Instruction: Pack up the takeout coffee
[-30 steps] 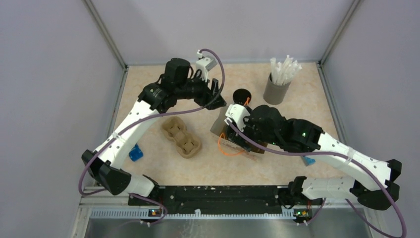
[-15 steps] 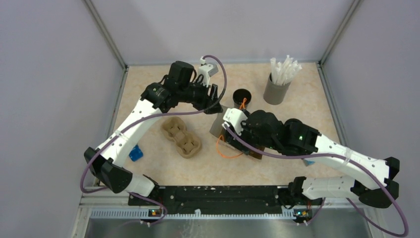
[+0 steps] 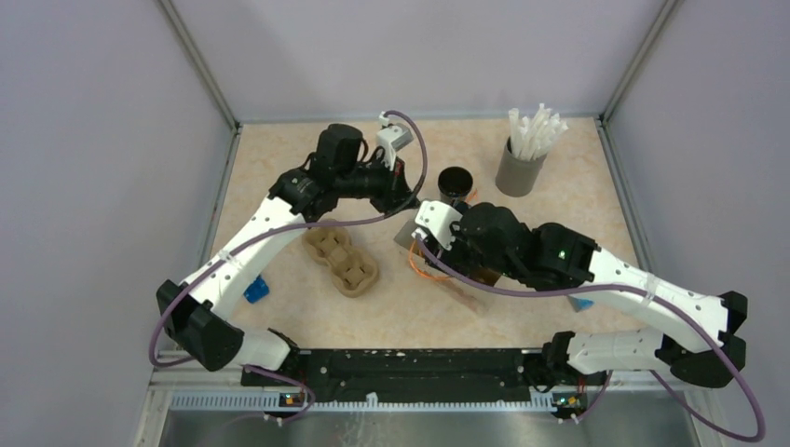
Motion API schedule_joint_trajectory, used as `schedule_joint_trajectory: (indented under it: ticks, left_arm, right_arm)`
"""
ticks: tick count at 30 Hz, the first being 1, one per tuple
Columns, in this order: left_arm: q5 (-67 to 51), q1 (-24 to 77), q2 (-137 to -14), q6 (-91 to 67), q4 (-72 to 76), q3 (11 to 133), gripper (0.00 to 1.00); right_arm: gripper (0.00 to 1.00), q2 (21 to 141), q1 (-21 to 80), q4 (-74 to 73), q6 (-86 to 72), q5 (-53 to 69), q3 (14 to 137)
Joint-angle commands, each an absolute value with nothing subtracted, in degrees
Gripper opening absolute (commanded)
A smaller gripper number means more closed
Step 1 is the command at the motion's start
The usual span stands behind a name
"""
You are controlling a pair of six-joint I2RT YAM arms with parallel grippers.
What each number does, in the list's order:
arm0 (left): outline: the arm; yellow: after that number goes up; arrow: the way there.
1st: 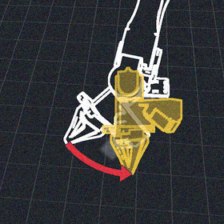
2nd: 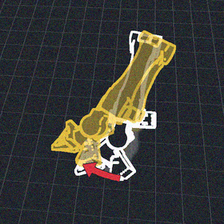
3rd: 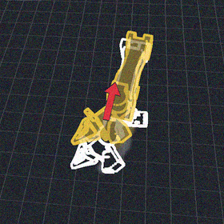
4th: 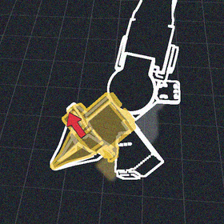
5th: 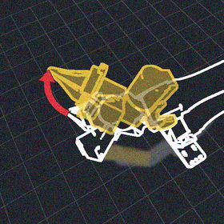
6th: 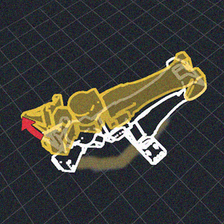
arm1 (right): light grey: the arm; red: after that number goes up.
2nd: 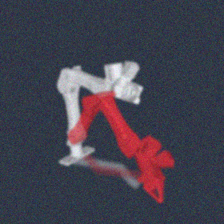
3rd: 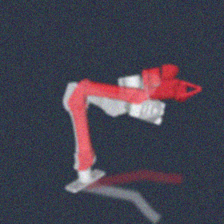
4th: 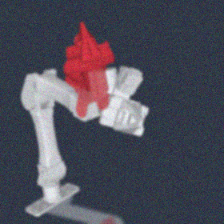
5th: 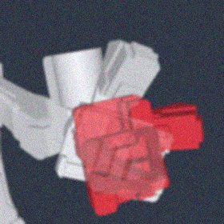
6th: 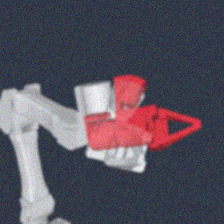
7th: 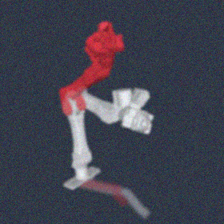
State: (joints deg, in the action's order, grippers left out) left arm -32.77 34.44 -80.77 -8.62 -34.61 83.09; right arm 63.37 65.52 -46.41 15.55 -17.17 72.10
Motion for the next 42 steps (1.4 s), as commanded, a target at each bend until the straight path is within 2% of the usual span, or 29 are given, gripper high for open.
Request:
schedule_joint_trajectory:
  ticks: [1,16,22,26,31,34,36,42]
  left_arm:
    - [-36.36,34.68,-75.33,-8.29,-18.13,78.80,0.00]
    - [-33.05,34.42,-68.13,-20.58,5.49,65.45,0.00]
    - [-32.43,34.20,-67.74,-23.55,5.33,63.96,0.01]
    - [-30.09,34.19,-66.17,-21.17,-4.88,63.94,0.14]
    - [-28.92,34.20,-65.20,-16.10,-20.39,68.54,0.43]
    - [-27.26,34.20,-64.81,-14.52,-28.61,71.33,0.51]
    - [-26.44,34.22,-64.42,-14.01,-32.46,72.33,0.60]
    - [-26.04,34.21,-62.22,-12.91,-38.38,72.82,0.71]
  right_arm:
    - [0.57,64.98,66.27,-47.23,22.17,-21.36,77.75]
    - [0.60,65.55,66.19,-54.09,31.03,-28.97,80.69]
    - [0.60,64.74,66.19,-55.80,28.74,-27.33,79.64]
    - [0.58,63.77,66.29,-56.59,25.71,-22.75,75.35]
    - [0.57,62.27,66.41,-55.59,23.08,-21.55,73.07]
    - [0.57,63.00,66.36,-56.09,21.85,-21.08,73.55]
    - [0.57,62.95,66.55,-55.95,21.43,-20.44,73.21]
    - [0.57,61.45,67.12,-53.96,21.18,-19.23,70.95]
